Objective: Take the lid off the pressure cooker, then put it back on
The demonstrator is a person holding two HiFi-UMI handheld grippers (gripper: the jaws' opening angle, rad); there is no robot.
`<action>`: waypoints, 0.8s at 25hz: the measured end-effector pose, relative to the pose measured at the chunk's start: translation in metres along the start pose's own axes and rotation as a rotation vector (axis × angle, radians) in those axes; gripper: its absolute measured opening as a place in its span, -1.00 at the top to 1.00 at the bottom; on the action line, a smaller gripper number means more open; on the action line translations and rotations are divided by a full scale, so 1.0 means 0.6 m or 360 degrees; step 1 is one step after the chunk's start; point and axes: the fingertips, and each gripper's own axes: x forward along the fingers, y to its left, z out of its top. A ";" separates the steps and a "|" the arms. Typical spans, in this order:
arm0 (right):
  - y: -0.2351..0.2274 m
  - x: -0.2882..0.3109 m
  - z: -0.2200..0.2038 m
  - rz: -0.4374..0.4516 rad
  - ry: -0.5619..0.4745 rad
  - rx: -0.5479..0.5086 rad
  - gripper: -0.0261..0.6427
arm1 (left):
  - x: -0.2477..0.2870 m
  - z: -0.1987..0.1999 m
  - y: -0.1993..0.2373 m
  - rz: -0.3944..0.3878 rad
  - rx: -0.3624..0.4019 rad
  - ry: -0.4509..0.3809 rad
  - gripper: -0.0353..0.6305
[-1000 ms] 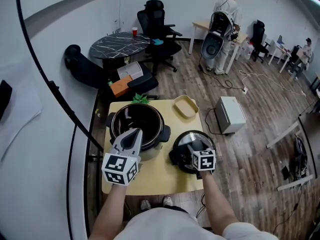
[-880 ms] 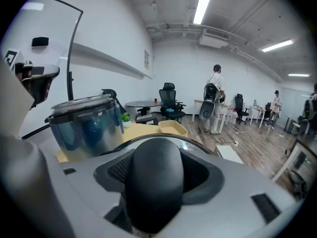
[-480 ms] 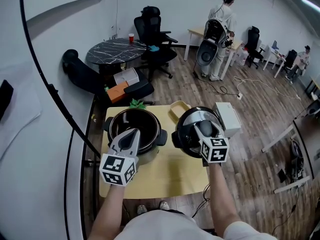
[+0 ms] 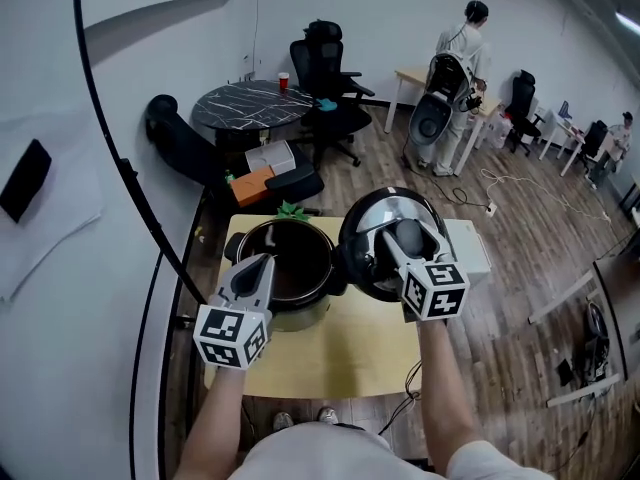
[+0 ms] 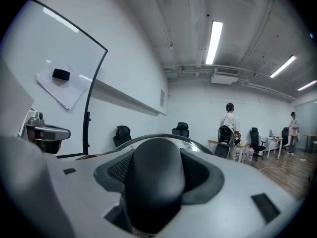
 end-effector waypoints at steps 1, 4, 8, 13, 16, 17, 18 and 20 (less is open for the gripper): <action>0.013 0.008 0.005 0.0028 -0.0001 -0.0001 0.10 | -0.007 0.001 0.010 0.0023 0.0002 0.0001 0.85; 0.060 0.037 0.014 0.0125 -0.0002 -0.0007 0.10 | -0.031 0.000 0.043 0.0103 0.0005 0.0003 0.85; 0.126 0.070 0.019 0.0258 0.0017 0.0000 0.10 | -0.068 0.002 0.075 0.0193 0.0007 -0.0004 0.85; 0.207 0.104 0.025 0.0407 0.0081 -0.0028 0.10 | -0.108 0.006 0.109 0.0282 0.0002 0.0003 0.85; 0.249 0.118 0.028 0.0475 0.0110 -0.0043 0.10 | -0.123 0.008 0.124 0.0308 -0.0009 0.0002 0.85; 0.263 0.123 0.029 0.0494 0.0122 -0.0049 0.10 | -0.128 0.009 0.128 0.0312 -0.0013 0.0001 0.85; 0.277 0.128 0.028 0.0514 0.0138 -0.0055 0.10 | -0.132 0.009 0.132 0.0315 -0.0015 -0.0001 0.85; 0.303 0.137 0.024 0.0554 0.0184 -0.0067 0.10 | -0.139 0.008 0.139 0.0320 -0.0020 -0.0002 0.85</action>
